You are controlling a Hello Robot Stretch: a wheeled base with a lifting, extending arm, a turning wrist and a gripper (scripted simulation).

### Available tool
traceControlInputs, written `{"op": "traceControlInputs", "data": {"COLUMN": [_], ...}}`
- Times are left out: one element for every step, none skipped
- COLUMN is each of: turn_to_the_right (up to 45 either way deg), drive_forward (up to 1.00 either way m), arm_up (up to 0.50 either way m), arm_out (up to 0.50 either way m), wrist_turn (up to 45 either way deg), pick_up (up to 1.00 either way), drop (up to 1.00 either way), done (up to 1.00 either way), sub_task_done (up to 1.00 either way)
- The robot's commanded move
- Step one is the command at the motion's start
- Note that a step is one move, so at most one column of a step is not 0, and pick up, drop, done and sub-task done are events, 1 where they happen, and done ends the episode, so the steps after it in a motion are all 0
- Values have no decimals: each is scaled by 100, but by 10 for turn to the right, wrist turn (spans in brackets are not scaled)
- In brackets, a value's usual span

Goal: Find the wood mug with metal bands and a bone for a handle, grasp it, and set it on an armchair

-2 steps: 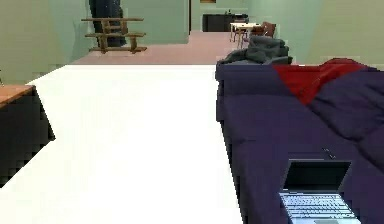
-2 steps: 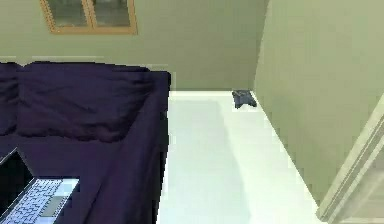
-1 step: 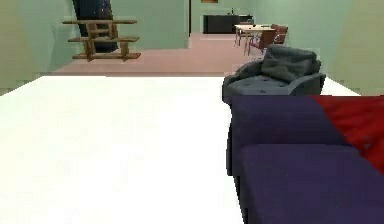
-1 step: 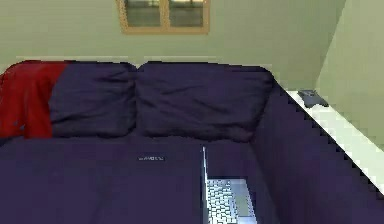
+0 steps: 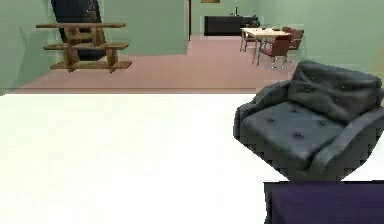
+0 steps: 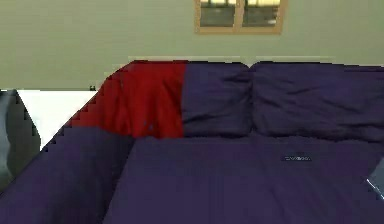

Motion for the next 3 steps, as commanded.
{"op": "traceControlInputs", "data": {"turn_to_the_right": [0,0,-60], "drive_forward": [90,100,0], "arm_up": [0,0,0], "arm_out": [0,0,0], "wrist_turn": [0,0,0], "pick_up": [0,0,0], "drop": [0,0,0], "done": [0,0,0], "sub_task_done": [0,0,0]}}
